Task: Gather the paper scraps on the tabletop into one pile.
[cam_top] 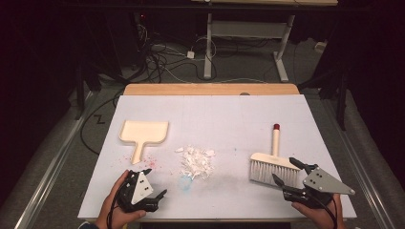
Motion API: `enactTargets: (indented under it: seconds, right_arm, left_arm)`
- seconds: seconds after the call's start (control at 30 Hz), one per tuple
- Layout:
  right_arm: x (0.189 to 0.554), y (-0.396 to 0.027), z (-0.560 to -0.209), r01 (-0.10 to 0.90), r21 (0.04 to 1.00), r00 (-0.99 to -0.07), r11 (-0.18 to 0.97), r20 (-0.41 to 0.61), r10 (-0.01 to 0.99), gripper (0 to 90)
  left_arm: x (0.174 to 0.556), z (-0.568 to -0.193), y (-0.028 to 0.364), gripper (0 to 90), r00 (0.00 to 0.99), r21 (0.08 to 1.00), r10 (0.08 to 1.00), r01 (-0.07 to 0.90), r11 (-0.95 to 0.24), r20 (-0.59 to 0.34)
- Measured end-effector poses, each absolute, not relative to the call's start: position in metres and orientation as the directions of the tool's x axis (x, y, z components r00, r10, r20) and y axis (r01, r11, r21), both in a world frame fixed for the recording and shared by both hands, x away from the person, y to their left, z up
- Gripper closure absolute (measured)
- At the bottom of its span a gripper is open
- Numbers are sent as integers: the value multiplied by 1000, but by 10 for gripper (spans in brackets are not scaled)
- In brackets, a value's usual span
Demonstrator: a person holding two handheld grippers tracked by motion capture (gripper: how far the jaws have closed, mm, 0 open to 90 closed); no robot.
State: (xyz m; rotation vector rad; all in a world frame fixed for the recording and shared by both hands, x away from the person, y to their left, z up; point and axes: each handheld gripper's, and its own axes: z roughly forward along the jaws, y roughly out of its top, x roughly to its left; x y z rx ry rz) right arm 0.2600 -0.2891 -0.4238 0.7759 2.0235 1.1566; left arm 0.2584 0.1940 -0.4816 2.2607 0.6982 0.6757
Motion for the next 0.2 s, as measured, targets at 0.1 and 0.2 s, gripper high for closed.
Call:
enactTargets:
  seconds: [0.1, 0.2]
  right_arm:
    - [261, -289, -425, 162, 885, -599, 436, -262, 756, 271]
    - [260, -289, -425, 162, 883, -596, 440, -268, 757, 267]
  left_arm:
    - [259, -482, 193, 163, 723, 713, 636, 293, -637, 271]
    - [260, -482, 192, 162, 724, 706, 630, 290, -646, 280]
